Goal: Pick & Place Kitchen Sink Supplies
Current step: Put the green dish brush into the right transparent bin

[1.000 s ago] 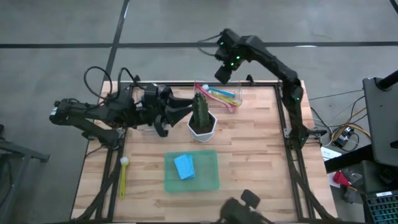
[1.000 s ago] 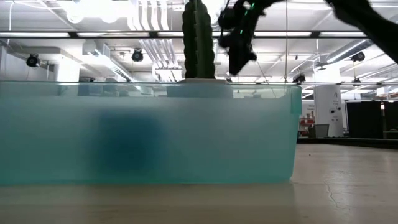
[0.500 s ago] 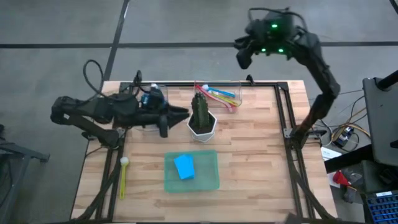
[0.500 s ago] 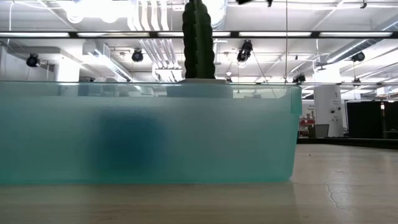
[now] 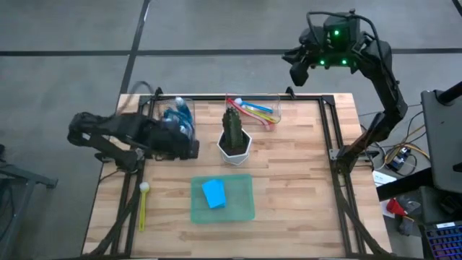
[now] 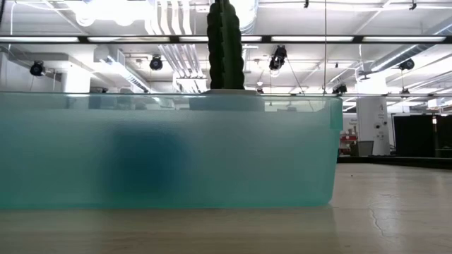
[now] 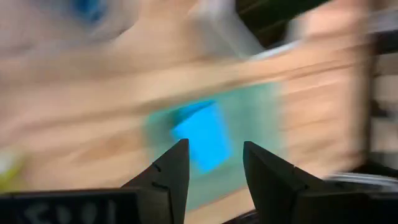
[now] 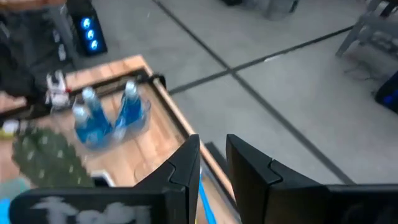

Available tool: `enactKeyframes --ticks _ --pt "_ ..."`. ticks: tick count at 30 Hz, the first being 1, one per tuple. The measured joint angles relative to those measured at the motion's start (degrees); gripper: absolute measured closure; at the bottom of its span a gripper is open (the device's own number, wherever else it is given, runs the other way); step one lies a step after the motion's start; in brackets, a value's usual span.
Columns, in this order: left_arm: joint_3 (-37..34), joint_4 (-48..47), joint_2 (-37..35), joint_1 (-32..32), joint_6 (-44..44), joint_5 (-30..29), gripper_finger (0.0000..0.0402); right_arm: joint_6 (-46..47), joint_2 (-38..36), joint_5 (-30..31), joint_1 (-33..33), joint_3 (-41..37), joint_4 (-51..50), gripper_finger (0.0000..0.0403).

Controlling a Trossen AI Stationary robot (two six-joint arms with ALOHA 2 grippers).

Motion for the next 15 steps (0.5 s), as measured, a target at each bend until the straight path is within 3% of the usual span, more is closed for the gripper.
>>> enactKeyframes --ticks 3,11,15 --pt "-0.1 -7.7 3.4 -0.1 -4.1 5.1 0.0249 -1.0 -0.1 -0.4 0.0 0.0 -3.3 0.0321" --pt "-5.1 -7.3 9.1 -1.7 -7.8 15.3 0.0207 0.2 -0.6 -1.8 0.0 0.0 -6.5 0.0312" --pt "-9.1 -7.4 10.9 -3.1 -9.1 16.3 0.0194 1.9 -0.7 -2.0 0.4 0.0 -6.5 0.0317"
